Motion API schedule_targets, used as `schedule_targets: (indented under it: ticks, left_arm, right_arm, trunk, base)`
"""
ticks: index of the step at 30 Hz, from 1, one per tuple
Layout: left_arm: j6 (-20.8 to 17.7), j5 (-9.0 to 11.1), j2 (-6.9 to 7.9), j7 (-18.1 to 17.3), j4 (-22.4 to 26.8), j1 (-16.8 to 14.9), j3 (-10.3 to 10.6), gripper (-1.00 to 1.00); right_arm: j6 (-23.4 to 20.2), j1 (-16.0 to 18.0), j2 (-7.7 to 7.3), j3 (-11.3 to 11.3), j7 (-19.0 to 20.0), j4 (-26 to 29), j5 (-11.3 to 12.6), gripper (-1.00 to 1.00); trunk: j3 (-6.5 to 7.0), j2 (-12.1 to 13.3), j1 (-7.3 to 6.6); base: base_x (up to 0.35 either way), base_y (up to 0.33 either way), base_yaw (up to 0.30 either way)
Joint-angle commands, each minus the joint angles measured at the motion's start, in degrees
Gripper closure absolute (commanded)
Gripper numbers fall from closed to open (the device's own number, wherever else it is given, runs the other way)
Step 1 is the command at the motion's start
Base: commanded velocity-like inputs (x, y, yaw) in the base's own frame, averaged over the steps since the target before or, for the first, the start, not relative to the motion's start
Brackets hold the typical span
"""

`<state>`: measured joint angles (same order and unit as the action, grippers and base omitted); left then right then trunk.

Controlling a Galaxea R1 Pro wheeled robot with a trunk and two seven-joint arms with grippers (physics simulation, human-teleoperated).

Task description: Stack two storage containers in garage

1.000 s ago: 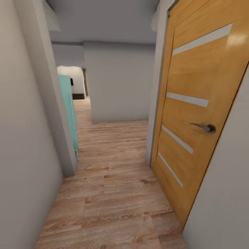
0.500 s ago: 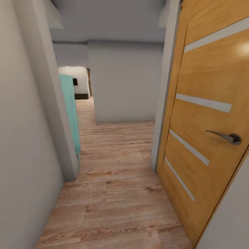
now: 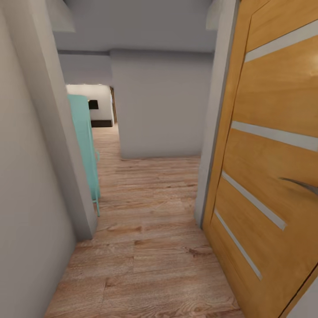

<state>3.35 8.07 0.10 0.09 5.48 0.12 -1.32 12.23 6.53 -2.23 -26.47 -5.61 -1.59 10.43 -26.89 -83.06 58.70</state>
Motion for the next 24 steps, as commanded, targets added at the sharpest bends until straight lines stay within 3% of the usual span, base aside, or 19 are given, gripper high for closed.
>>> schedule_targets:
  ticks: [1,10,18,24]
  left_arm:
    - [0.08,0.37,-0.01,0.02,0.06,0.0,-0.09,-1.0]
    - [0.08,0.37,-0.01,0.08,0.05,0.01,-0.01,-1.0]
    - [0.08,0.37,-0.01,0.09,0.05,0.02,-0.07,-1.0]
    - [0.08,0.37,-0.01,0.09,0.05,0.01,-0.05,-1.0]
  right_arm:
    - [0.34,0.06,0.0,-0.5,-0.02,-0.17,0.55,-1.0]
    - [0.27,0.06,0.24,-0.36,-0.09,-0.17,0.71,-1.0]
    - [0.3,0.06,0.15,-0.34,-0.06,-0.17,0.73,-1.0]
    - [0.27,0.06,0.11,-0.34,0.38,-0.17,0.73,-1.0]
  trunk:
    - [-0.05,-0.02,0.03]
    - [-0.05,-0.02,0.03]
    - [-0.05,-0.02,0.03]
    - [-0.05,-0.02,0.03]
  base:
    - [0.323,0.0,0.0]
    - [0.323,0.026,0.008]
    - [0.323,0.079,0.212]
    - [0.323,0.083,0.019]
